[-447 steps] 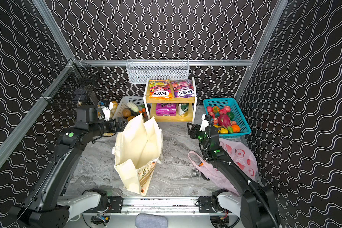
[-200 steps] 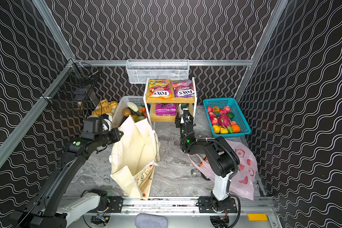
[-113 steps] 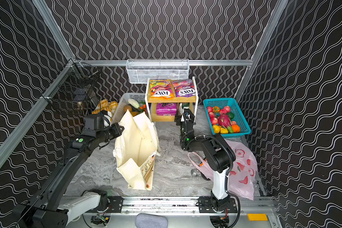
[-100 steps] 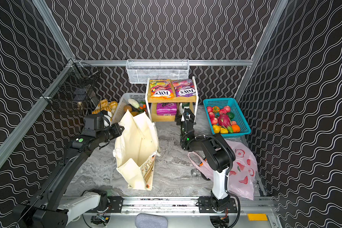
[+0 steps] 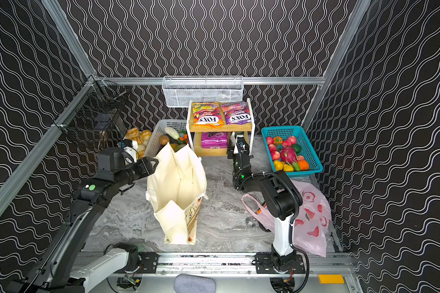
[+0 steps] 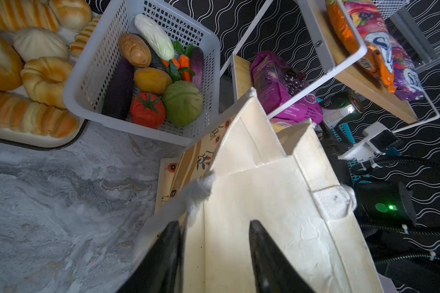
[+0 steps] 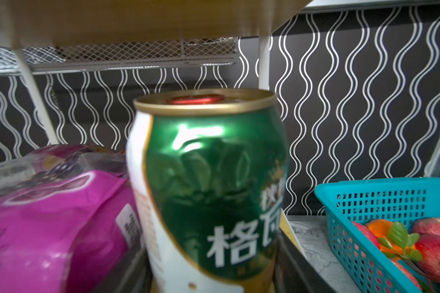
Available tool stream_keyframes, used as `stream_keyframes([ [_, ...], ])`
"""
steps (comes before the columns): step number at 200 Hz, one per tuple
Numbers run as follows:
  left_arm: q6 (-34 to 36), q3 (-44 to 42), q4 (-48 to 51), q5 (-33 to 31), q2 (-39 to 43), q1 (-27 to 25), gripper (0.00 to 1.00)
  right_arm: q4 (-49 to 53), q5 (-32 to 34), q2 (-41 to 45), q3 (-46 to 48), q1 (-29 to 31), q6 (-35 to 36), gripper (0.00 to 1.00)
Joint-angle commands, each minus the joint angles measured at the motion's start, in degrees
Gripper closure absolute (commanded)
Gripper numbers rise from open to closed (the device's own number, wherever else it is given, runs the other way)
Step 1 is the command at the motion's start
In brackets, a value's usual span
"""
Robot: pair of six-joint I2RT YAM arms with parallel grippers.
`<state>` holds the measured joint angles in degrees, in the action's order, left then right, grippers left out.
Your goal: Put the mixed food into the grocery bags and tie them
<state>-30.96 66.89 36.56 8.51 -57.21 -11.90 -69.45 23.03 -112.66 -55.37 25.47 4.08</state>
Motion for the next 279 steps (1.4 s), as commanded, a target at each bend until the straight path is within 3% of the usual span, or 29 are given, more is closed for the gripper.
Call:
stream_keyframes([
  [1, 3.13, 1.54, 2.2, -1.1, 0.43, 0.12, 0.49, 1.22, -0.66, 1.47, 2.14, 0.19, -1.28, 0.38],
  [40, 4.77, 3.56, 2.78, -1.59, 1.05, 0.13, 0.45, -0.7, -2.47, 6.67, 7.19, 1.23, 0.54, 0.37],
  [67, 4.34, 4.62, 1.41, -0.87, 0.96, 0.19, 0.44, -0.38, -1.77, 5.4, 6.62, 1.01, 0.49, 0.34],
  [117, 4.89, 6.19, 1.74, 1.07, 0.17, 0.13, 0.43, -0.67, -1.95, 2.42, 4.84, 0.86, -0.8, 0.19],
  [151, 4.94, 4.85, 1.83, 0.74, 1.07, 0.12, 0.43, -1.51, -3.84, 2.38, 4.78, 0.54, -1.67, 0.28],
  [204, 6.08, 5.68, 2.12, 3.03, 0.57, 0.13, 0.41, -0.74, -6.85, 2.44, 4.14, -0.08, -3.63, 0.24],
  [242, 7.54, 6.41, 1.19, 6.49, 0.14, 0.12, 0.41, -1.34, -9.3, 3.59, 5.74, -0.1, -3.58, 0.46],
  [279, 10.03, 8.31, -1.86, 12.47, 0.45, 0.14, 0.38, -2.7, -14.74, 13.62, 13.61, -0.15, -1.97, 0.54],
])
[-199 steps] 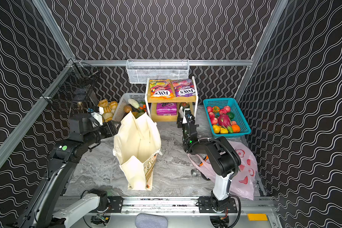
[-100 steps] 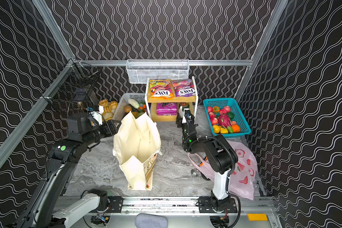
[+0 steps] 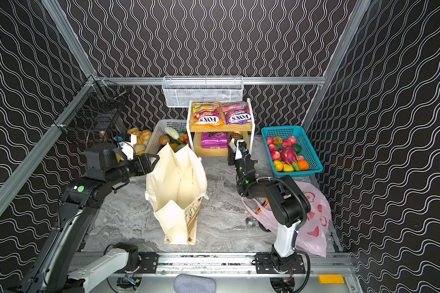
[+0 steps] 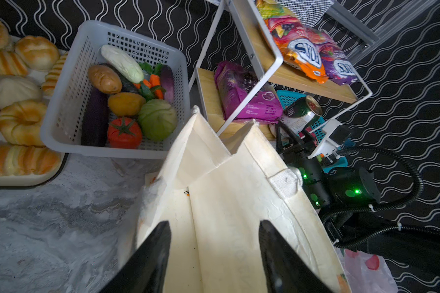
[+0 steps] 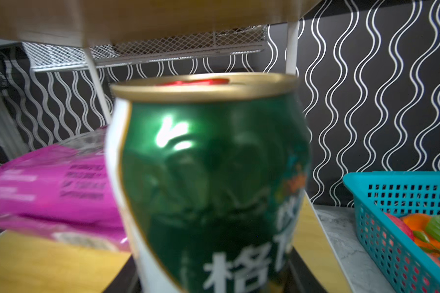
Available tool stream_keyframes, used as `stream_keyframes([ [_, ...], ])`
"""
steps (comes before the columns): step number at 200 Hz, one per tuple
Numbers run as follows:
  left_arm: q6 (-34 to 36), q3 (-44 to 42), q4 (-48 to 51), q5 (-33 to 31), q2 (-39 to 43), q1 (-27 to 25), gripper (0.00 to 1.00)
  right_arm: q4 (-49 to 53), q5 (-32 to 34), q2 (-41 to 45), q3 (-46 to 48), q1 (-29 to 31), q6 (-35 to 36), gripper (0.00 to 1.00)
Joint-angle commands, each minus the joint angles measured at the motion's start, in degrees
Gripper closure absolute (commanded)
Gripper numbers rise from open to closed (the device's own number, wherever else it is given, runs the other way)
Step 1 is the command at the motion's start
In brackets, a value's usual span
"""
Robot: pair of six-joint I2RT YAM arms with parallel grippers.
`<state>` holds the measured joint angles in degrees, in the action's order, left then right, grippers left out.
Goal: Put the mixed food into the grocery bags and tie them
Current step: 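Grasp the green can on the lower shelf with the right gripper, then bring the green can to the left gripper and grasp it there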
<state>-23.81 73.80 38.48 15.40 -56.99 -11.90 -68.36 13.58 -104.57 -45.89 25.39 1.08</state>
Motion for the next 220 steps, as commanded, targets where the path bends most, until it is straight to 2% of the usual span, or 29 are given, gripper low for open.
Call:
stream_keyframes([
  [1, 3.02, 1.51, -3.81, 5.9, 0.22, 0.13, 0.38, -3.75, -5.62, 5.7, 4.49, -0.07, 1.12, 0.54],
  [31, 5.46, 3.01, -8.07, 14.21, -0.2, 0.19, 0.31, 0.81, -18.5, 16.78, 10.67, -0.01, 1.12, 0.54],
  [68, 6.64, 4.52, -11.59, 18.48, -3.16, -2.24, 0.28, 13.08, -32.14, 28.72, 11.34, 1.52, -0.9, 0.57],
  [90, 13.13, 9.6, -5.46, 15.46, -8.03, -10.85, 0.33, 24.54, -39.88, 33.71, 7.83, 3.09, 1.64, 0.57],
  [114, 18.96, 15.8, -0.29, 7.63, -13.12, -21.87, 0.26, 35.63, -45.72, 37.22, 3.37, 3.9, 4.27, 0.56],
  [148, 22.29, 17.96, -2.13, 3.66, -15.59, -27.7, 0.19, 47.65, -51.32, 39.61, -2.95, 4.53, 8.18, 0.56],
  [163, 23.84, 20.77, -0.15, 3.09, -17.64, -28.51, 0.11, 53.37, -51.99, 39.62, -5.87, 5.56, 11.44, 0.56],
  [199, 25.57, 25.47, 3.74, 4.54, -21.68, -29.15, 0.08, 59.44, -51.24, 39.14, -9.87, 7.94, 16.22, 0.55],
  [220, 26.54, 26.96, 5.86, 3.75, -22.84, -29.31, 0.11, 62.31, -50.47, 39.0, -10.9, 9.1, 18.87, 0.55],
])
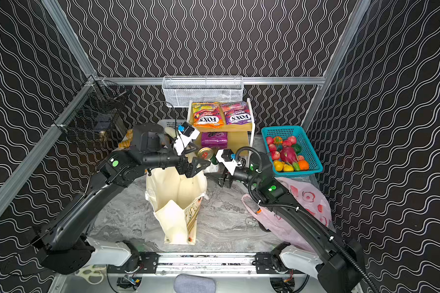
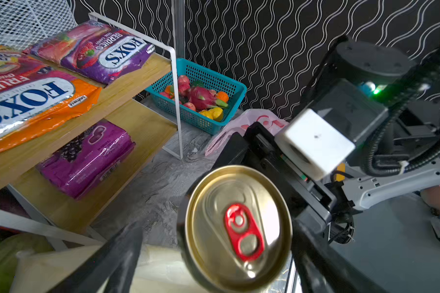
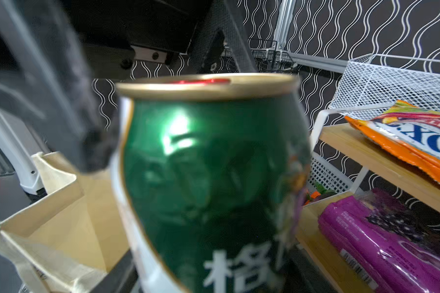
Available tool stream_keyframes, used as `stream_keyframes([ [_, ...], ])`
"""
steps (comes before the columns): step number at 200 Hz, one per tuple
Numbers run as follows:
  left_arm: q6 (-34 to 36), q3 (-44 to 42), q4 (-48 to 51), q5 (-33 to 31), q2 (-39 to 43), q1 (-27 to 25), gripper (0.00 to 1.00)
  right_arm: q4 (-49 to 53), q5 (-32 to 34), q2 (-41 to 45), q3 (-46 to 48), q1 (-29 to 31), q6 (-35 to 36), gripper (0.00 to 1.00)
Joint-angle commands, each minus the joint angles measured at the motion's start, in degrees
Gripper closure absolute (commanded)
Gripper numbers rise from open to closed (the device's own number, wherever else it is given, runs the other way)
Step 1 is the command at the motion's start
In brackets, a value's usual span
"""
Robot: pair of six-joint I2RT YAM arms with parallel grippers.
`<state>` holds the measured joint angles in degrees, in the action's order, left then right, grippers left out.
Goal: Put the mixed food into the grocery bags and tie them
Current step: 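Bring the green can to the left gripper and grasp it there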
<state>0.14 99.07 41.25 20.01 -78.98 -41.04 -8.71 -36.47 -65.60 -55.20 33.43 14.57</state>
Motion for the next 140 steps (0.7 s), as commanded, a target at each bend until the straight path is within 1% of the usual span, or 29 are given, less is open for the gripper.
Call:
stream_keyframes([
  [1, 2.67, 1.76, 3.24, -0.9, -0.88, -0.18, 0.12, 2.7, -0.34, 0.04, -1.58, 1.08, 5.43, 0.55],
  [13, 3.23, 2.58, 4.88, -0.61, -1.46, -0.12, 0.15, 2.95, -0.02, -0.04, -1.59, 1.19, 6.23, 0.55],
  [23, 3.68, 3.05, 6.31, -0.99, -1.87, -0.16, 0.18, 4.03, 0.65, -0.05, -3.79, 1.59, 7.52, 0.55],
  [51, 3.99, 2.37, 8.09, -0.58, -2.07, -0.18, 0.28, 10.16, 3.91, -1.1, -6.81, 3.04, 12.1, 0.55],
  [58, 3.99, 2.45, 8.9, -0.36, -2.29, -0.21, 0.28, 10.29, 4.33, -1.03, -6.87, 3.18, 12.6, 0.54],
  [75, 3.91, 2.76, 9.86, -0.19, -2.84, -0.19, 0.24, 10.81, 4.83, -0.75, -6.95, 3.82, 14.2, 0.54],
  [82, 3.68, 2.56, 9.5, 0.05, -2.88, -0.16, 0.25, 11.08, 4.95, -0.75, -7.11, 3.99, 14.57, 0.54],
  [102, 3.33, 2.15, 8.52, 0.86, -2.76, -0.24, 0.32, 11.79, 5.33, -1.02, -7.57, 4.37, 15.68, 0.54],
  [125, 3.6, 2.57, 9.52, 0.76, -3.08, -0.19, 0.31, 11.56, 5.33, -0.78, -7.47, 4.73, 16.28, 0.53],
  [134, 3.61, 2.49, 9.63, 1.27, -2.88, -0.2, 0.35, 11.35, 5.27, -0.62, -7.22, 4.78, 16.53, 0.52],
  [140, 3.46, 2.37, 9.53, 1.45, -2.77, -0.2, 0.44, 11.37, 5.25, -0.55, -7.12, 4.81, 16.54, 0.5],
])
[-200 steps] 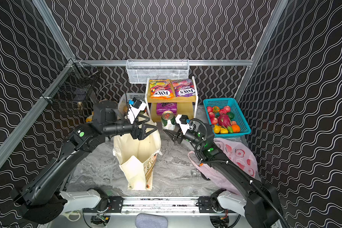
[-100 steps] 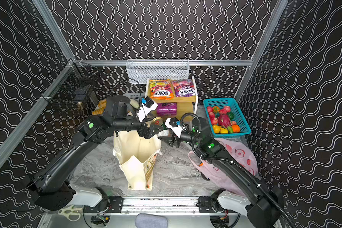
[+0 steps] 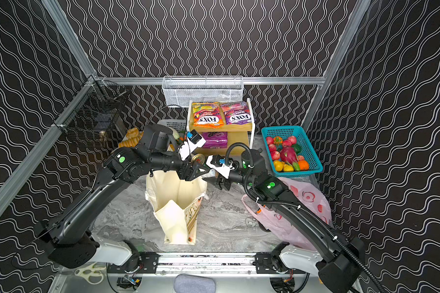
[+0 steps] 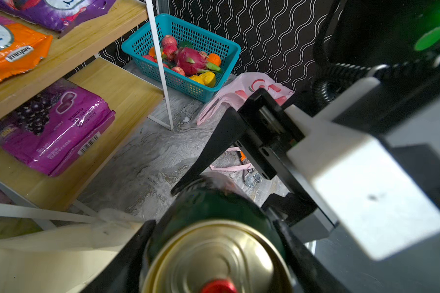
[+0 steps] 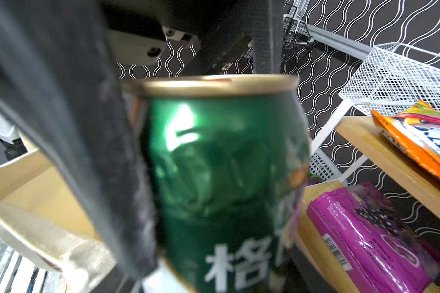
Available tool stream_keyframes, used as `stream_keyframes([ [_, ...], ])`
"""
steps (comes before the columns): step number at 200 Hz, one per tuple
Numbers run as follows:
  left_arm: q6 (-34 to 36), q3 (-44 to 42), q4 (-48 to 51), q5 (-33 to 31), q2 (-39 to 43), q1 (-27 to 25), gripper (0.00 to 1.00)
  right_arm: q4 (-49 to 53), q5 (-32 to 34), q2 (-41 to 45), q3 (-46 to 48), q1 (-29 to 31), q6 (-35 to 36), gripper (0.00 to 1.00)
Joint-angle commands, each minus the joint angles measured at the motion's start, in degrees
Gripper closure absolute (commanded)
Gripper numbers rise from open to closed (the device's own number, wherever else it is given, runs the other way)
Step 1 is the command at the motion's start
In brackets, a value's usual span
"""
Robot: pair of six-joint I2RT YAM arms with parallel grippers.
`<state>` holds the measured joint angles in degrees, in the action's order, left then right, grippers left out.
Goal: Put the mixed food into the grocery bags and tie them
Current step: 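Bring the green can to the left gripper and grasp it there, then lower the can into the tote with the left gripper while the right holds it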
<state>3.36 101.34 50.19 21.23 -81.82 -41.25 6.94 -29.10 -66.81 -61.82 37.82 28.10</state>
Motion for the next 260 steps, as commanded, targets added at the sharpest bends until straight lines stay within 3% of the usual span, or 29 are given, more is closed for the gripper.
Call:
stream_keyframes([
  [1, 0.21, 0.09, 0.6, 0.17, 0.08, 0.03, 0.46, -4.29, -2.15, 0.68, -0.54, 0.46, 3.02, 0.5],
  [14, -0.31, 0.15, 0.56, -0.72, 0.37, 0.02, 0.62, -4.48, -2.52, 0.99, -0.29, 0.51, 2.67, 0.45],
  [28, -1.62, -0.33, -0.44, -2.72, 1.7, 0.04, 0.61, -5.08, -1.63, 1.74, 0.44, 0.5, 1.59, 0.3],
  [44, -3.34, -1.87, -3.0, -3.26, 4.3, 0.05, 0.67, -4.66, 0.83, 3.05, 1.0, 0.5, -0.52, 0.15],
  [62, -5.44, -2.42, -4.82, -4.67, 5.87, 0.23, 0.77, -3.8, -0.4, 4.2, 1.35, 0.5, -3.42, 0.07],
  [79, -6.11, -1.94, -4.07, -5.77, 6.1, 0.38, 0.79, -4.41, -1.76, 5.46, 2.43, 0.5, -6.61, 0.0],
  [93, -6.89, -1.37, -2.84, -9.82, 6.2, 0.4, 0.8, -4.98, -0.95, 6.36, 3.46, 0.55, -9.24, 0.0],
  [111, -8.19, -0.7, 0.67, -19.46, 6.47, 0.43, 0.84, -6.27, 6.77, 6.52, 4.25, 0.49, -14.26, 0.0],
  [126, -9.78, -1.77, 3.06, -27.7, 6.89, 0.42, 0.78, -6.83, 18.1, 5.01, 4.05, 0.37, -24.71, 0.0],
  [144, -10.77, -3.8, 4.22, -31.61, 6.41, 0.76, 0.79, -0.41, 27.03, 0.87, 0.94, -0.69, -38.95, 0.01],
  [175, -16.1, -4.9, 7.62, -35.0, 3.24, 1.03, 0.79, 6.06, 17.8, -4.91, -2.31, -2.35, -51.96, 0.08],
  [213, -20.83, -11.38, 2.96, -37.22, 2.24, 1.26, 0.78, -7.64, 6.06, -6.78, 3.02, -2.37, -64.7, 0.16],
  [260, -25.07, -21.18, -6.14, -38.79, 2.87, 1.39, 0.78, -4.92, 4.32, -10.59, -0.3, -2.33, -62.56, 0.22],
])
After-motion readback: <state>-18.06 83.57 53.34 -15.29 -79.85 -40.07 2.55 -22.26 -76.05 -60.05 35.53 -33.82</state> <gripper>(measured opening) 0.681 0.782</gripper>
